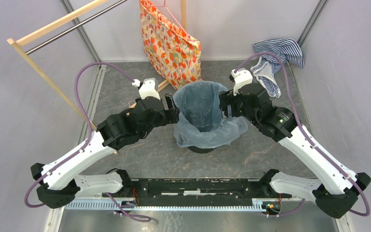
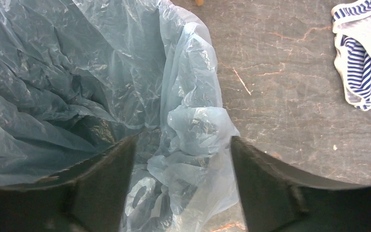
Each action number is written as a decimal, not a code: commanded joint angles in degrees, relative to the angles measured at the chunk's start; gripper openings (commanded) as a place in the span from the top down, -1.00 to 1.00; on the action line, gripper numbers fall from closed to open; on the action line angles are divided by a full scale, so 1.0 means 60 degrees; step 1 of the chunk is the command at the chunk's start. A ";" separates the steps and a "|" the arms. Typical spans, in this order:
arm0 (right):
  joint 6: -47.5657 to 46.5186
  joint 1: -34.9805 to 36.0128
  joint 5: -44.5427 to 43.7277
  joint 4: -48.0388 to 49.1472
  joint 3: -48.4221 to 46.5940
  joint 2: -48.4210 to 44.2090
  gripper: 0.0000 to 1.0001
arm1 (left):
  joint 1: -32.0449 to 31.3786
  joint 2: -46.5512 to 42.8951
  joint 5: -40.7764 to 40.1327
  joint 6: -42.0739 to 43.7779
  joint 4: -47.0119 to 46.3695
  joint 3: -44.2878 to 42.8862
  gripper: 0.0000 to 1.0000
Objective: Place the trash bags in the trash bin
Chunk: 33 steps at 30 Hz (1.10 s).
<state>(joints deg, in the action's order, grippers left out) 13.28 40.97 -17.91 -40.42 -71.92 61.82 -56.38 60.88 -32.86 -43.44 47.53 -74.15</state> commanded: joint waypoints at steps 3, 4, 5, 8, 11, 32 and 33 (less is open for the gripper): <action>0.0431 -0.0024 0.0048 0.0050 -0.0117 0.0180 -0.15 | -0.0052 -0.0318 -0.0078 0.0381 -0.0058 -0.0433 -0.74; 0.0451 -0.0024 0.0013 0.0043 -0.0127 0.0197 -0.03 | -0.0052 -0.0318 -0.0068 0.0384 -0.0056 -0.0441 -0.74; 0.0473 -0.0034 -0.0031 0.0030 -0.0135 0.0210 0.05 | -0.0052 -0.0318 -0.0054 0.0396 -0.0055 -0.0444 -0.74; 0.0473 -0.0030 -0.0101 -0.0008 -0.0186 0.0217 0.33 | -0.0052 -0.0314 -0.0024 0.0386 -0.0059 -0.0459 -0.74; 0.0468 -0.0028 -0.0131 -0.0041 -0.0188 0.0243 0.38 | -0.0052 -0.0304 0.0024 0.0385 -0.0057 -0.0488 -0.74; -0.0265 -0.0027 0.0314 0.1289 -0.0100 -0.2557 -0.96 | -0.0052 -0.1775 0.1168 0.1175 -0.0601 -0.0879 -0.99; -0.0278 -0.0024 0.0267 0.1378 -0.0014 -0.2821 -0.96 | -0.0052 -0.1892 0.1130 0.1227 -0.0610 -0.0878 -1.00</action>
<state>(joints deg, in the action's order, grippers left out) 13.17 40.75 -16.47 -37.74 -72.75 50.54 -56.38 52.66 -26.33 -40.42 46.35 -76.71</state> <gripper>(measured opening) 0.979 0.996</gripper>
